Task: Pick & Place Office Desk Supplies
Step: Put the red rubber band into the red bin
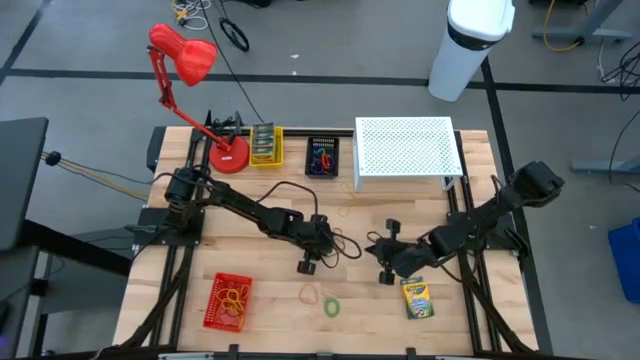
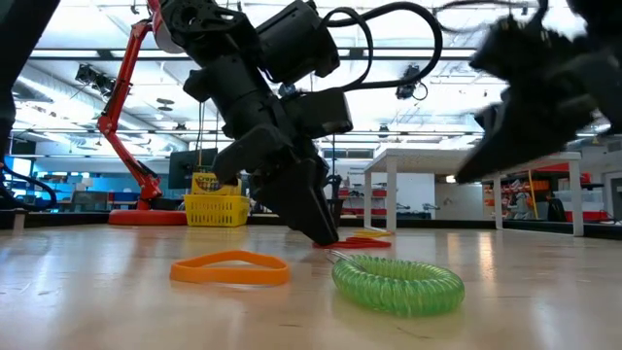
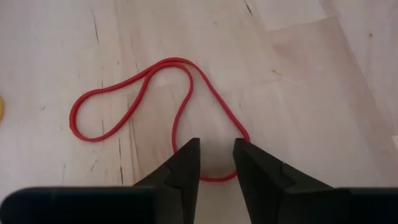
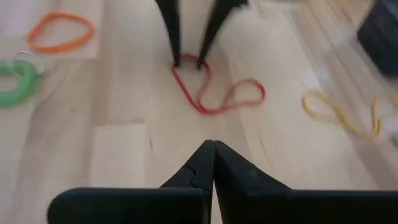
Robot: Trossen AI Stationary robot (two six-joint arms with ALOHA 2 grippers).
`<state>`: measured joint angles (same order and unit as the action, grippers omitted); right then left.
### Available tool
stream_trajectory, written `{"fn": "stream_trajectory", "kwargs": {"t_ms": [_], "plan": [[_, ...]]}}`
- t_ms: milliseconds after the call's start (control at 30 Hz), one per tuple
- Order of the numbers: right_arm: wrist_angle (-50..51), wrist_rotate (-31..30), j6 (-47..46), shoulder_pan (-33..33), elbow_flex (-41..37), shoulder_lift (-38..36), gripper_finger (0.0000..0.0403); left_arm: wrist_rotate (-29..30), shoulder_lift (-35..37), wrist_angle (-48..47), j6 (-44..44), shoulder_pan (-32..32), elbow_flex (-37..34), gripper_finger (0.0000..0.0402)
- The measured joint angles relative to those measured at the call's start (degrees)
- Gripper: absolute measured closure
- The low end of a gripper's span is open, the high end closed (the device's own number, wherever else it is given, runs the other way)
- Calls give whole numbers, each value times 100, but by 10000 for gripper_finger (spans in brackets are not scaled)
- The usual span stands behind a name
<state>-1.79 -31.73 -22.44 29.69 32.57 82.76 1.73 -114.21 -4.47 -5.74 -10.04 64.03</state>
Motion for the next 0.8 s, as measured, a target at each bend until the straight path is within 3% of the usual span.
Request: {"fn": "stream_trajectory", "kwargs": {"t_ms": [233,633,800], "plan": [[-1080,-78,-297,-7,-694,0,386,-363,-26,-646,-30,-20,464,290],[-1227,-80,-125,-6,-701,0,386,-322,-80,-1238,11,-52,721,248],[-1272,-82,-94,-6,-703,0,386,-331,-190,-1334,-173,-167,743,262]]}}
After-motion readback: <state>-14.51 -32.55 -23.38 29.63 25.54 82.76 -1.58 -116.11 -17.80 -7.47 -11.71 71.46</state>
